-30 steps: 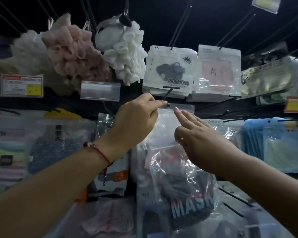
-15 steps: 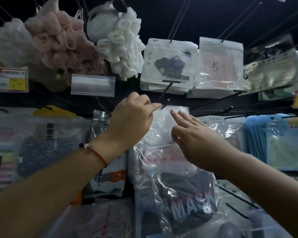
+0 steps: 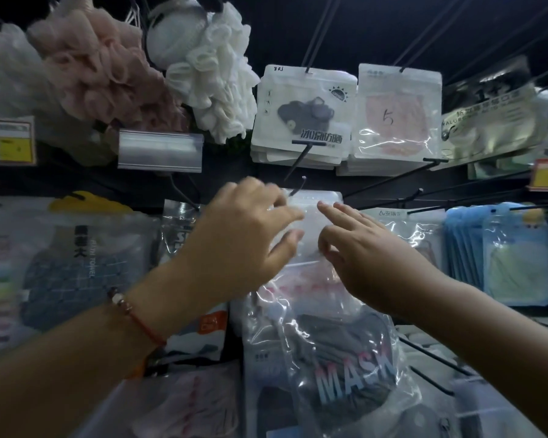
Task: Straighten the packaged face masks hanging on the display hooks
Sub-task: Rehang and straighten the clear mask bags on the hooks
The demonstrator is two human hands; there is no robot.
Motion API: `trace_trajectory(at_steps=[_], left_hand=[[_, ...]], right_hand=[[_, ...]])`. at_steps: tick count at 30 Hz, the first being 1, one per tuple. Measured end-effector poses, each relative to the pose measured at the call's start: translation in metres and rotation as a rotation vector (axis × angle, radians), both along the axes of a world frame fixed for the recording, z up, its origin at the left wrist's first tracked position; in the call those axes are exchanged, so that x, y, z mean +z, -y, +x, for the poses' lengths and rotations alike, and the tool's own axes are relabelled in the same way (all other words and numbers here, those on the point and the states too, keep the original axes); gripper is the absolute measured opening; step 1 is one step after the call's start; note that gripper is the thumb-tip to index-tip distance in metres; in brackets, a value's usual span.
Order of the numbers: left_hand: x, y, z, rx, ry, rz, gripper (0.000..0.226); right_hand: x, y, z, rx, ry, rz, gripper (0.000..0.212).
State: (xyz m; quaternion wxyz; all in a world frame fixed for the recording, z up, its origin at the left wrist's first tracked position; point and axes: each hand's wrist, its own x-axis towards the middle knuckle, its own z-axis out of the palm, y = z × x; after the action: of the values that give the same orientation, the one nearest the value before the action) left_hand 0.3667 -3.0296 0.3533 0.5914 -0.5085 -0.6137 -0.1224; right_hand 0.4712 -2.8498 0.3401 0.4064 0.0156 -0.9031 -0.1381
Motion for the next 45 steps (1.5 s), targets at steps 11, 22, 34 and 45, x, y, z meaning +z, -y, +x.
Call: trace_trajectory(at_steps=[11,22,34,45], left_hand=[[-0.012,0.003,0.010,-0.250,0.249,-0.087,0.034],[0.019,-0.003,-0.009,-0.348,0.131,0.092,0.025],[0.033,-0.007,-0.009,-0.271,0.081,0.226,0.028],[0.012,-0.010,-0.034,0.011,0.138,0.200,0.029]], right_hand=[[0.011,0.015,0.031,0.003,-0.111,-0.049,0.016],[-0.023,-0.004,0.027,-0.083,-0.117,0.115,0.065],[-0.005,0.003,0.005,0.017,-0.072,0.027,0.072],[-0.013,-0.001,-0.005,0.039,0.073,-0.085,0.069]])
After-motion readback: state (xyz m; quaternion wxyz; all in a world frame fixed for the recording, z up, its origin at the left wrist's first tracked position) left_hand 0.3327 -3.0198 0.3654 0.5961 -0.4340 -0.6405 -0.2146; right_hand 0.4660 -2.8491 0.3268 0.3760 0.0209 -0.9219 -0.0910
